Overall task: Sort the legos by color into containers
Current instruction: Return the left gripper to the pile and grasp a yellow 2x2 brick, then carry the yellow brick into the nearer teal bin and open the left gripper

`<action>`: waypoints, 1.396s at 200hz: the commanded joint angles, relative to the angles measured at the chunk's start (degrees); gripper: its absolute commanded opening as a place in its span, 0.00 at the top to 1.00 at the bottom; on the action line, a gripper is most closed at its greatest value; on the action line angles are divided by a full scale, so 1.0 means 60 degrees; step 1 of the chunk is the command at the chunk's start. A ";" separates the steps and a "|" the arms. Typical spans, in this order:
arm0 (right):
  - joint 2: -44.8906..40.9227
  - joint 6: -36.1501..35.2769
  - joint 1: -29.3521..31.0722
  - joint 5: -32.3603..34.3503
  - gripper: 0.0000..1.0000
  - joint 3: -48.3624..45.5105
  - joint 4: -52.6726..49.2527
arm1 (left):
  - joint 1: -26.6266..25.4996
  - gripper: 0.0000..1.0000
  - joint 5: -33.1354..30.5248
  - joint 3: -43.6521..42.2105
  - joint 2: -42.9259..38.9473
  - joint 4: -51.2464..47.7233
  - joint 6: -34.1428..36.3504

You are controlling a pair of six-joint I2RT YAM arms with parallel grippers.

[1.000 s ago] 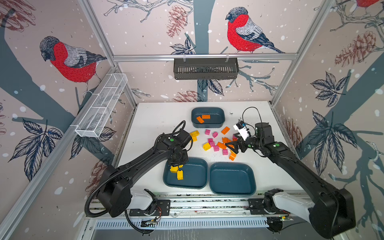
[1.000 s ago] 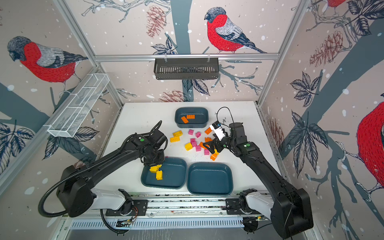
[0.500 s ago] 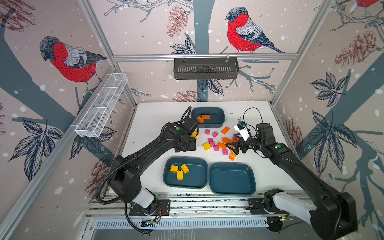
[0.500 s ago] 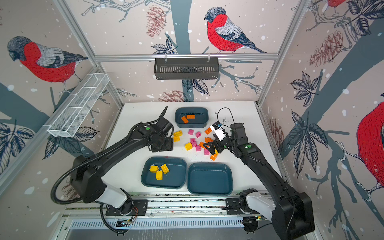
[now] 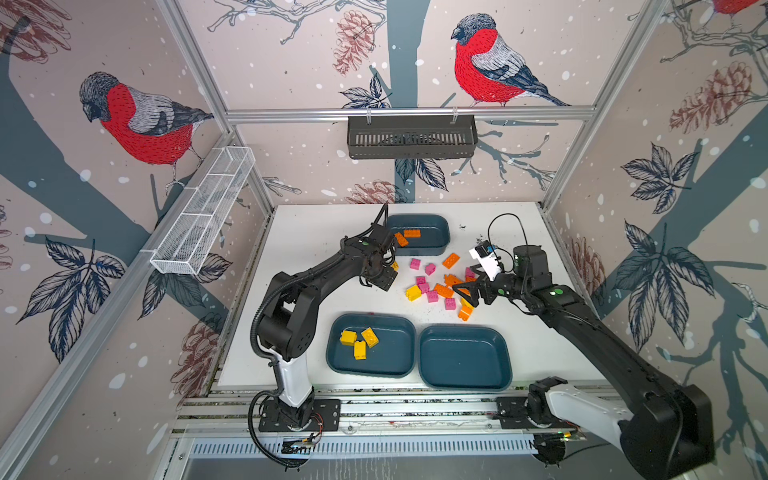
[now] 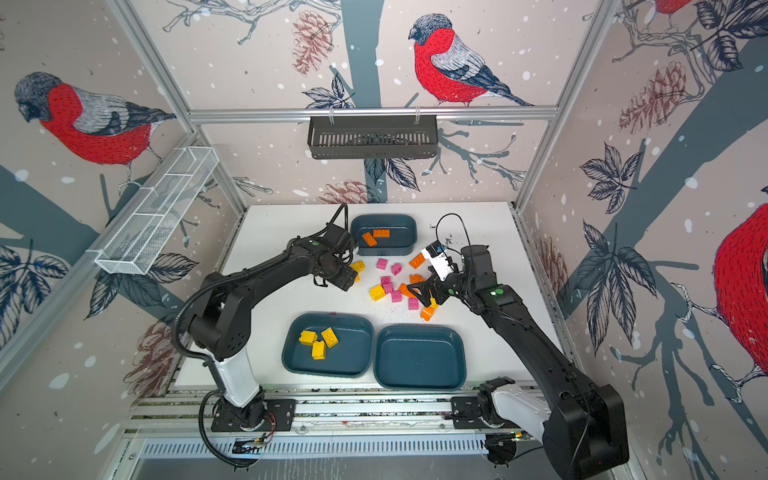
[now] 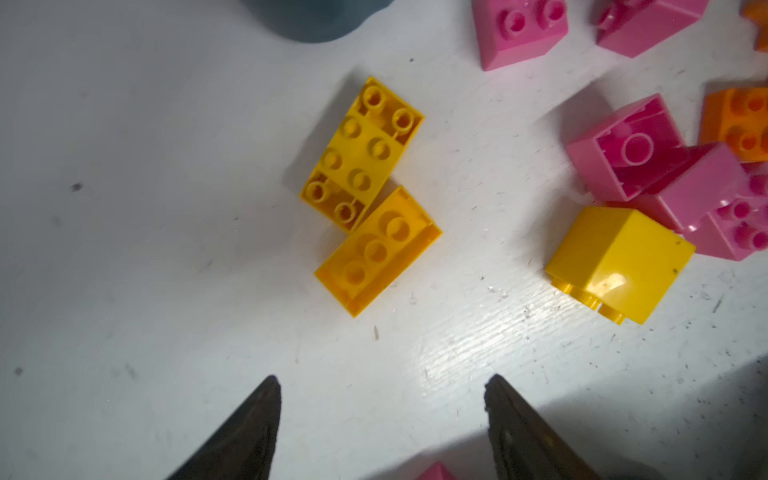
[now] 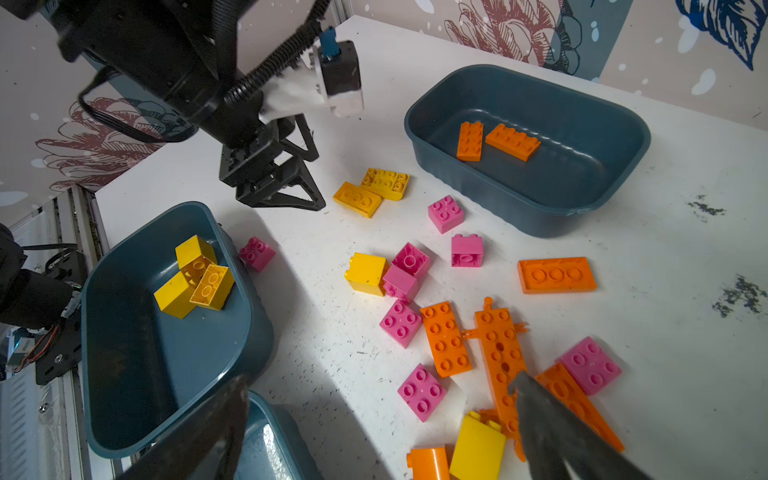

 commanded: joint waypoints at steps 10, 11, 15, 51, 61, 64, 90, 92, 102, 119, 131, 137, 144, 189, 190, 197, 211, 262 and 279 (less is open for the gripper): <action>0.0017 -0.0040 -0.0060 0.0059 0.01 -0.0020 -0.0061 | 0.0266 0.26 0.0594 0.0443 0.0699 0.0485 0.1503; 0.0022 -0.0045 -0.0060 0.0059 0.01 -0.0024 -0.0061 | 0.0271 0.26 0.0612 0.0450 0.0725 0.0483 0.1513; 0.0024 -0.0056 -0.0082 0.0059 0.01 -0.0030 -0.0062 | 0.0295 0.26 0.0656 0.0485 0.0814 0.0483 0.1594; 0.0093 -0.0063 -0.0132 0.0034 0.01 -0.0059 -0.0106 | 0.0435 0.28 0.0731 0.0797 0.1472 0.0513 0.1973; 0.0119 -0.0085 -0.0129 0.0030 0.01 -0.0056 -0.0148 | 0.0437 0.28 0.0770 0.0864 0.1616 0.0511 0.2041; 0.0131 -0.0092 -0.0140 0.0030 0.01 -0.0043 -0.0161 | 0.0437 0.28 0.0751 0.0909 0.1661 0.0503 0.2073; 0.0135 -0.0129 -0.0166 0.0030 0.01 0.0001 -0.0280 | 0.0476 0.32 0.0735 0.1149 0.2021 0.0421 0.2281; 0.0131 -0.0135 -0.0164 0.0030 0.01 -0.0010 -0.0282 | 0.0480 0.32 0.0734 0.1168 0.2051 0.0422 0.2294; 0.0138 -0.0150 -0.0201 0.0030 0.01 0.0012 -0.0318 | 0.0497 0.33 0.0797 0.1251 0.2160 0.0423 0.2362; 0.0163 -0.0152 -0.0209 -0.0008 0.01 0.0034 -0.0356 | 0.0503 0.38 0.1103 0.1506 0.2384 0.0236 0.2394; 0.0188 -0.0164 -0.0211 -0.0015 0.01 0.0061 -0.0397 | 0.0496 0.44 0.1294 0.1607 0.2505 0.0063 0.2410; 0.0173 -0.0156 -0.0214 -0.0023 0.01 0.0083 -0.0421 | 0.0496 0.47 0.1337 0.1589 0.2524 0.0031 0.2430; 0.0160 -0.0163 -0.0217 -0.0017 0.01 0.0075 -0.0429 | 0.0499 0.50 0.1356 0.1541 0.2510 0.0004 0.2456; 0.0102 -0.0173 -0.0254 0.0001 0.01 0.0013 -0.0432 | 0.0539 0.65 0.1480 0.1304 0.2180 -0.0414 0.2397; 0.0101 -0.0162 -0.0252 0.0001 0.01 0.0007 -0.0430 | 0.0532 0.66 0.1480 0.1305 0.2169 -0.0427 0.2392; 0.0087 -0.0165 -0.0254 -0.0002 0.01 0.0002 -0.0419 | 0.0527 0.67 0.1488 0.1327 0.2089 -0.0569 0.2349; 0.0107 -0.0147 -0.0263 0.0001 0.01 0.0001 -0.0392 | 0.0533 0.68 0.1461 0.1397 0.1859 -0.0836 0.2232; 0.0130 -0.0064 -0.0238 -0.0098 0.01 -0.0038 -0.0217 | 0.0319 0.69 0.2248 0.1020 -0.0009 -0.1981 0.1531; 0.0160 -0.0072 -0.0233 -0.0127 0.01 0.0014 -0.0209 | -0.0116 0.69 0.2447 0.0323 -0.1070 -0.2142 0.1693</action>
